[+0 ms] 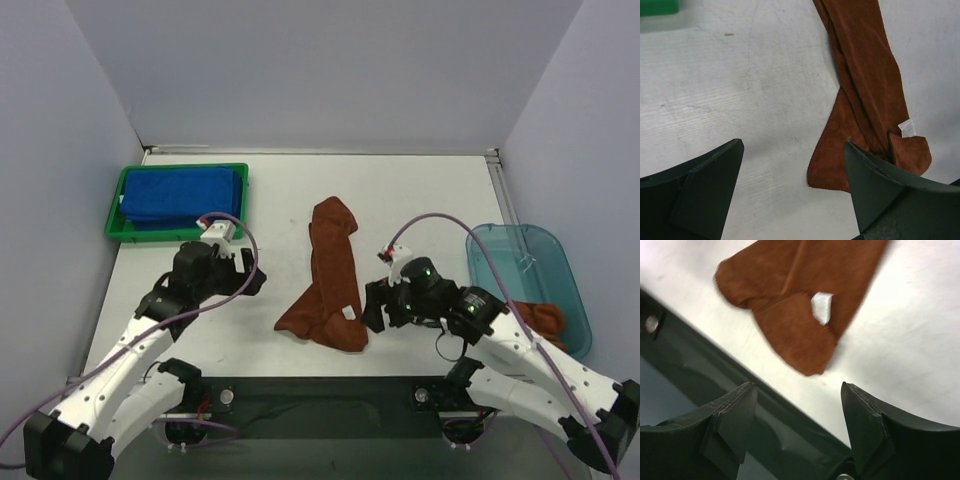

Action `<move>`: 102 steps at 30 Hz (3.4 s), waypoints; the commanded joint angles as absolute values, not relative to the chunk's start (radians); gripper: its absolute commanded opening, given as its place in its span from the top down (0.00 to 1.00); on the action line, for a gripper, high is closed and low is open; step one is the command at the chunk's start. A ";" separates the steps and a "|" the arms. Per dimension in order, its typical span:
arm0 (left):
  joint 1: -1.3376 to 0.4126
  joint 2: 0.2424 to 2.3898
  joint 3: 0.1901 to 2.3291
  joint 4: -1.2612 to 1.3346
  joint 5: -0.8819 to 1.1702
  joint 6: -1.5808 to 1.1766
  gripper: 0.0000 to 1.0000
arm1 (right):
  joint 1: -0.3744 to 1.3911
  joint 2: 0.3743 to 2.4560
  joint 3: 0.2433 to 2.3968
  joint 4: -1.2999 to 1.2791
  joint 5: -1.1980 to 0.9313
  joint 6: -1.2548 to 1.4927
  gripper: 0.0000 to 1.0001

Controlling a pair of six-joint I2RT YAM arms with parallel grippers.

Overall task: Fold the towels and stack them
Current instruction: Move the towel to the center of the board, then flatten out the crumpled towel

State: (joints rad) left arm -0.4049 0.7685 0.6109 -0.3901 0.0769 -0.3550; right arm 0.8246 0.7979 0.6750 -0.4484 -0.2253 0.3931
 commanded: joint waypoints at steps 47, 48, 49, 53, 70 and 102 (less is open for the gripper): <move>-0.819 1.266 0.670 -0.377 -0.035 -0.601 1.00 | 0.485 1.065 0.628 -0.297 -0.196 0.563 1.00; -0.807 1.231 0.664 -0.379 -0.031 -0.615 1.00 | 0.438 0.981 0.614 -0.308 -0.184 0.577 1.00; -0.781 1.212 0.657 -0.382 -0.022 -0.629 1.00 | 0.422 0.939 0.603 -0.324 -0.157 0.609 1.00; -0.746 1.120 0.611 -0.414 0.081 -0.699 1.00 | 0.393 0.752 0.554 -0.483 -0.086 0.702 1.00; -0.865 0.901 0.506 -0.472 0.372 -0.854 0.32 | 0.531 0.689 0.679 -0.758 -0.179 0.583 0.55; -0.580 1.666 0.856 0.011 0.210 -0.749 0.85 | 0.641 1.359 0.819 -0.090 -0.265 0.400 0.57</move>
